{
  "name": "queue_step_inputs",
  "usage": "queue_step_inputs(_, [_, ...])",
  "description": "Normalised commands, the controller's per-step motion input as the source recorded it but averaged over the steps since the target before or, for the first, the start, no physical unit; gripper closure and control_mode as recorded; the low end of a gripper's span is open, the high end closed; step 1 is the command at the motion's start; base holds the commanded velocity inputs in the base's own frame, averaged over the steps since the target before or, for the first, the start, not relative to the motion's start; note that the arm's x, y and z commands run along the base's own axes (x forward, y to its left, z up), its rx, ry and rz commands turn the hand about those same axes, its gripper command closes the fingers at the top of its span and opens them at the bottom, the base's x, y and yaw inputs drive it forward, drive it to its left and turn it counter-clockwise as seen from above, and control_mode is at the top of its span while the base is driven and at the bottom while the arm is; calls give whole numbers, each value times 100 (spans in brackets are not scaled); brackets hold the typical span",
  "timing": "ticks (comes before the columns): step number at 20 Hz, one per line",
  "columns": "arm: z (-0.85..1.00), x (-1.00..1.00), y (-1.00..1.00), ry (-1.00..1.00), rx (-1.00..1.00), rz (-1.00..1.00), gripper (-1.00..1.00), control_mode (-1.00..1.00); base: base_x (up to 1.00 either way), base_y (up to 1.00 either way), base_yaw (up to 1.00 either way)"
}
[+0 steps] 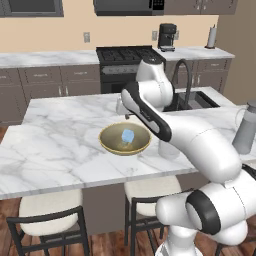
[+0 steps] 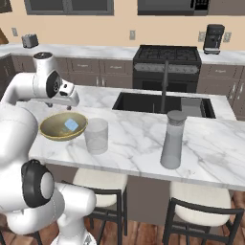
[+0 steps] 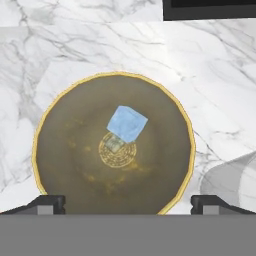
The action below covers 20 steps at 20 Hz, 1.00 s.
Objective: There are two ice cubes in the ice bowl. Place both ice cubes in the glass cup.
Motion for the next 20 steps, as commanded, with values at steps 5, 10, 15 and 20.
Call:
queue_step_inputs(5, [0, 25, 0, 3, 0, -1, -100, -100, 0, 0, 0])
queue_step_inputs(10, [-8, 34, 0, 0, 0, 0, -100, -100, 0, 0, 0])
queue_step_inputs(15, [-21, 18, -3, 4, 1, 0, -100, -100, 0, 0, 0])
queue_step_inputs(20, [-61, 1, 0, 21, 0, 0, -100, -100, 0, 0, 0])
